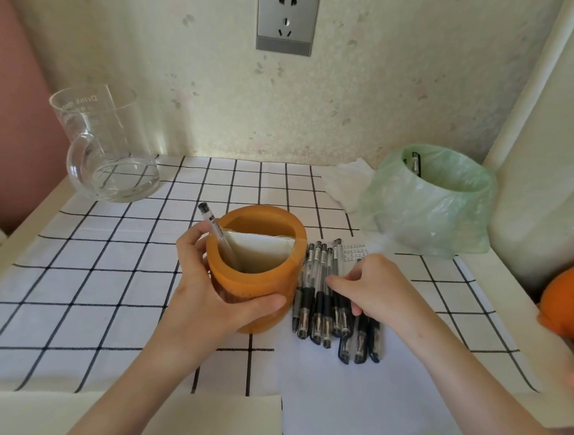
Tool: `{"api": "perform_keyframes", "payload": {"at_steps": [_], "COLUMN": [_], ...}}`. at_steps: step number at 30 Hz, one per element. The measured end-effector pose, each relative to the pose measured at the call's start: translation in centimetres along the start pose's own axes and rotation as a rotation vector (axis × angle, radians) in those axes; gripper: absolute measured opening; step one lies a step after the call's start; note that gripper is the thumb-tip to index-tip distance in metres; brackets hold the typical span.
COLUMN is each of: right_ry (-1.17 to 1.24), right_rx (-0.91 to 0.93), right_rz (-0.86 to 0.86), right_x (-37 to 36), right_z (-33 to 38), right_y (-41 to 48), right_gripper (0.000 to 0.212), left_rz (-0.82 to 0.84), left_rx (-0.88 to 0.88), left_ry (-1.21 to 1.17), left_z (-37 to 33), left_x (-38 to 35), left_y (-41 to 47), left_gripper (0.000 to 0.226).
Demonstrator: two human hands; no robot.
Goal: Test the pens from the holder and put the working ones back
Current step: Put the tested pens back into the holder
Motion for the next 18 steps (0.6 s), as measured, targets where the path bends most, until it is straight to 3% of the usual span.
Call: {"api": "perform_keyframes", "payload": {"at_steps": [3,8,14,18], "right_ry": [0.021,0.084,0.955,1.017], "right_rx": [0.013,0.034,0.319,0.508], "right_rz": [0.013,0.003,-0.127,-0.085], "right_x": [-0.2,0.8,5.4,4.6], "right_z": [0.1,0.5,5.6,8.1], "right_y": [0.3,0.4,-2.6,-5.1], "right_gripper": [0.047,0.03,0.015,0.011], "left_rz": [0.008,0.018,0.016,-0.015], "left_rx": [0.011,0.029,0.001,-0.015], "left_ry": [-0.019,-0.084,-0.07,-0.044], "left_z": [-0.2,-0.5,-0.6,-0.4], "left_x": [0.1,0.2,0.0,-0.2], "left_y": [0.0,-0.1,-0.2,-0.2], "left_gripper": [0.117,0.113,0.114,0.118]}}
Point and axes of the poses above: each hand's wrist, its own y-axis towards the middle knuckle, its own x-axis out of the back of the hand, z = x × y, the point moved 4 cm from there along y, towards the middle knuckle, and after that the axes turned 11 degrees about -z, right-handed, at the moved point
